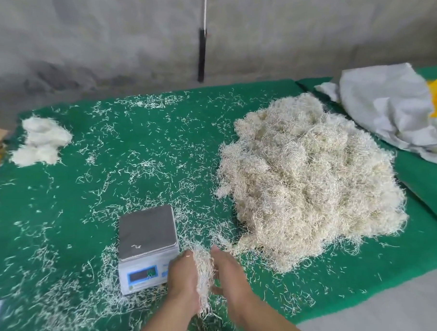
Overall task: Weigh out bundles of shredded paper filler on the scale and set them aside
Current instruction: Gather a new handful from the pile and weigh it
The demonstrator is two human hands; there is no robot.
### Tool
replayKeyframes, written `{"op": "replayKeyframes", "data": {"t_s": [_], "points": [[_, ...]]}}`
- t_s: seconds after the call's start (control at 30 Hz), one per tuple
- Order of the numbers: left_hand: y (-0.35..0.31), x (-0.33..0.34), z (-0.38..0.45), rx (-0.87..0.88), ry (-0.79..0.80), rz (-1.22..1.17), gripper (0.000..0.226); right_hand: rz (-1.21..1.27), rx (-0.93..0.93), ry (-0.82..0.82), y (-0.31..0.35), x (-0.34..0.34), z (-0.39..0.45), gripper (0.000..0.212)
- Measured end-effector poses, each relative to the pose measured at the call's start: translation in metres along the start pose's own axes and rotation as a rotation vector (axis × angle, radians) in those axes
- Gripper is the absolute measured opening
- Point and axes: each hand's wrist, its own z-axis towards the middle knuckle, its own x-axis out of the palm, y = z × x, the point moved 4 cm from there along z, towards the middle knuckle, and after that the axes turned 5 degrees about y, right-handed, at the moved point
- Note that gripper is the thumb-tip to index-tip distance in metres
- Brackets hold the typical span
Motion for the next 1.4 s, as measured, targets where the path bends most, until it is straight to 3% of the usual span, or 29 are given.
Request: {"op": "replayKeyframes", "data": {"t_s": [0.13, 0.27, 0.37, 0.43, 0.47, 0.53, 0.6, 0.67, 0.73, 0.8, 0.93, 1.13, 1.23, 1.4], "points": [[-0.01, 0.006, 0.012, 0.055, -0.1, 0.074, 0.043, -0.229, 0.058, 0.115, -0.005, -0.021, 0.024, 0.031], [-0.001, -0.004, 0.021, 0.055, -0.152, 0.2, 0.038, -0.777, -0.037, 0.174, -0.031, -0.061, 0.076, 0.035], [0.01, -0.02, 0.024, 0.025, -0.276, 0.235, 0.03, -1.254, 0.091, 0.347, -0.056, -0.09, 0.112, 0.014], [0.018, -0.022, 0.02, 0.032, -0.337, 0.269, 0.033, -1.375, 0.119, 0.325, -0.064, -0.111, 0.134, 0.026], [0.018, -0.019, 0.017, 0.045, -0.335, 0.246, 0.038, -1.365, 0.091, 0.302, -0.066, -0.117, 0.145, 0.037], [0.016, -0.015, 0.015, 0.04, -0.329, 0.5, 0.047, -1.27, 0.034, 0.241, -0.063, -0.119, 0.153, 0.049], [0.021, -0.007, 0.016, 0.022, -0.235, 0.241, 0.044, -1.179, -0.071, 0.269, -0.053, -0.108, 0.147, 0.043], [0.016, 0.01, 0.012, 0.124, -0.141, 0.52, 0.055, -1.091, -0.253, 0.324, -0.044, -0.096, 0.128, 0.032], [0.009, 0.031, 0.013, 0.285, 0.009, 0.892, 0.079, -0.994, -0.388, 0.378, -0.036, -0.09, 0.103, 0.039], [-0.004, 0.057, 0.007, 0.365, 0.152, 1.04, 0.091, -0.874, -0.485, 0.407, -0.031, -0.091, 0.081, 0.048], [-0.012, 0.087, 0.002, 0.365, 0.274, 1.238, 0.051, -0.719, -0.468, 0.317, -0.02, -0.108, 0.06, 0.058], [-0.027, 0.084, -0.01, 0.367, 0.271, 1.254, 0.02, -0.881, -0.301, 0.245, -0.016, -0.124, 0.057, 0.047], [-0.037, 0.069, -0.015, 0.399, 0.259, 1.161, 0.018, -0.908, -0.297, 0.194, -0.008, -0.13, 0.059, 0.021], [-0.067, 0.052, -0.021, 0.48, 0.196, 1.039, 0.029, -0.905, -0.31, 0.1, 0.013, -0.119, 0.07, 0.024]]}}
